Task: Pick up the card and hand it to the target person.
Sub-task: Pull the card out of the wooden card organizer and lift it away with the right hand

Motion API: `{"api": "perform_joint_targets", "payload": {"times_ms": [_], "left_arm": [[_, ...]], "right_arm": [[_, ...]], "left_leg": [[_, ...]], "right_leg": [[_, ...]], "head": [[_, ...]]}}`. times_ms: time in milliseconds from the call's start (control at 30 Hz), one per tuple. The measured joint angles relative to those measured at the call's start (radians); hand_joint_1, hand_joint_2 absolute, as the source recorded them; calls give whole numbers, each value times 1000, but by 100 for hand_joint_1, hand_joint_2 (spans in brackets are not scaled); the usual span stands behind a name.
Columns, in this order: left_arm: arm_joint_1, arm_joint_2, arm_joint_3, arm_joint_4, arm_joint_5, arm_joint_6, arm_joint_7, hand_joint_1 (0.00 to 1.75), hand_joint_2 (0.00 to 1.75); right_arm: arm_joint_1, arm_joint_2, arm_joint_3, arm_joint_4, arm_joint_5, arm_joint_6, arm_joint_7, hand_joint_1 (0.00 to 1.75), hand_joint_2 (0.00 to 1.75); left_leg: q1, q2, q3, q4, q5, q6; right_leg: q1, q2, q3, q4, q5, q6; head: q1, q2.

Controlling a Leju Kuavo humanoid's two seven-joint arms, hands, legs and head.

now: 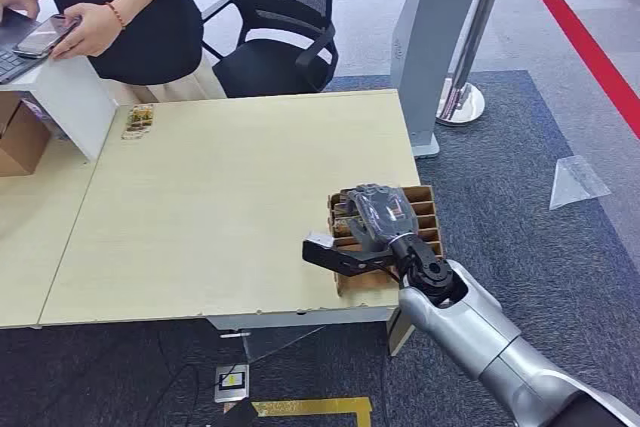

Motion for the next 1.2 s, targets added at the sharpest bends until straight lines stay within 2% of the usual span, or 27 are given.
{"api": "perform_joint_targets", "payload": {"times_ms": [333, 833, 1200], "left_arm": [[0, 0, 0, 0, 2, 2, 0, 0, 0], [0, 0, 0, 0, 2, 9, 0, 0, 0], [0, -1, 0, 0, 3, 11, 0, 0, 0]], "right_arm": [[0, 1, 1, 1, 15, 0, 1, 111, 175], [-2, 8, 11, 14, 70, 2, 25, 93, 175], [-7, 13, 21, 16, 102, 26, 51, 109, 175]], "left_leg": [[0, 0, 0, 0, 0, 0], [0, 0, 0, 0, 0, 0], [0, 0, 0, 0, 0, 0]], "right_leg": [[0, 0, 0, 0, 0, 0], [0, 0, 0, 0, 0, 0], [0, 0, 0, 0, 0, 0]], "head": [[0, 0], [0, 0], [0, 0]]}}
